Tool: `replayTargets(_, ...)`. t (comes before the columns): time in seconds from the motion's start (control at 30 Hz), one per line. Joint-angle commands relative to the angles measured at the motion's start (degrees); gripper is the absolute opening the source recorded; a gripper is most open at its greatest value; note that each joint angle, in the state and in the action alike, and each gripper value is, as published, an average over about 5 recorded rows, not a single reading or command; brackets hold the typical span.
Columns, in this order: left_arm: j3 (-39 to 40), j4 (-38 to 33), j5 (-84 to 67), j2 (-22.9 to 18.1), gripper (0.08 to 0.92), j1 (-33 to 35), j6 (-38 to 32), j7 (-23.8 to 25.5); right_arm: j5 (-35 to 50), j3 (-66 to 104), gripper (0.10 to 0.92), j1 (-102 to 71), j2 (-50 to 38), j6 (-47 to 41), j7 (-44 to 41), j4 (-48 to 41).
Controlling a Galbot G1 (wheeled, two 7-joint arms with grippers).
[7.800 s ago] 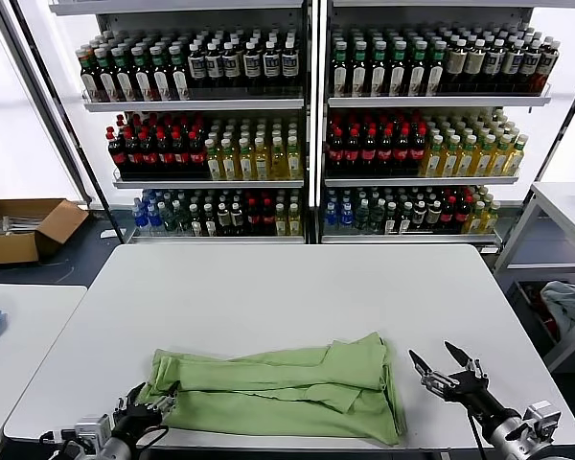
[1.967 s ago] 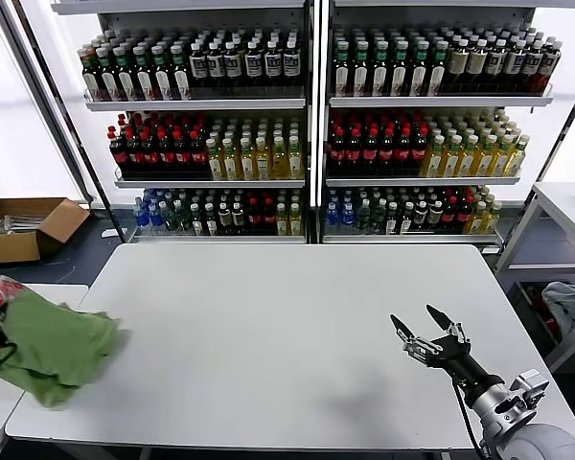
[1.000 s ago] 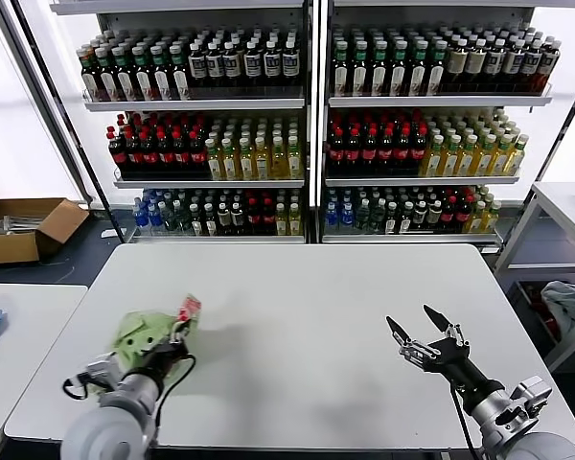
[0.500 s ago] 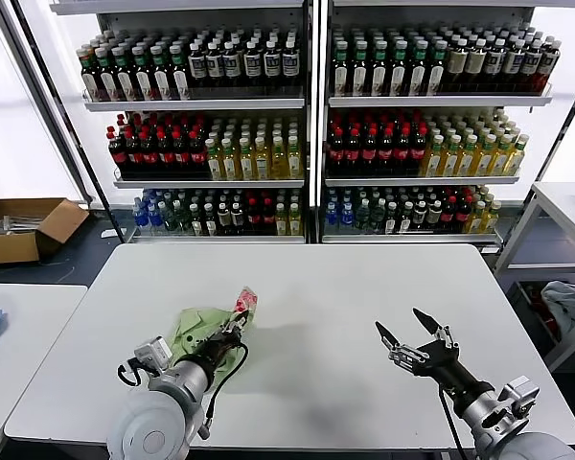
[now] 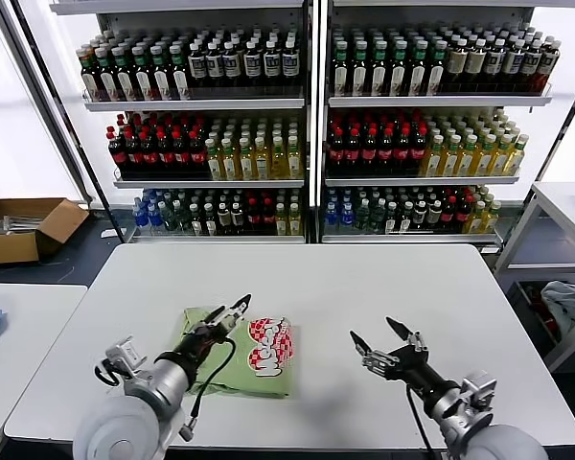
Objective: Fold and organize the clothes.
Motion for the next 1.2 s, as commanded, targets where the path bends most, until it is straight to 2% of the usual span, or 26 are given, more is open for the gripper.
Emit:
replayTargets(0.03,-13.02,-0.74,15.49,2.61,0.723,5.83,0.15,8.99,-5.85,-19.56,0.823,9.8,1.95,-5.29,4.24,-6.99)
replayTargets(0.13,-13.85,-1.05,17.69,1.39,0.792,7.3,0.02,9.67,-4.68,-22.72,0.823,12.51,3.47,-6.36,5.22,-9.84)
replayTargets(0.23,-13.7,-1.29,18.97,-0.07,0.818,8.01,-0.12,9.79,-3.07,-25.06,0.823,14.5,4.69,-7.45,5.49,-12.55)
replayTargets(0.6,-13.96,-1.37,19.58,-2.8,0.823,8.4,-0.13,8.91,-0.08,-30.64,0.811,21.34,8.09,-10.29,7.1,-19.2)
replayTargets(0.83,-15.14,-1.05,17.49,-3.28,0.823,7.97,0.0,7.83,1.93,-31.01,0.637,23.96,6.4,-11.2,5.59,-18.52)
replayTargets(1.2,-16.46,-0.18,15.63,-3.88,0.823,7.34,0.13,7.57,-2.03,-26.64,0.316,22.5,-0.03,-11.37,-2.26,-16.12)
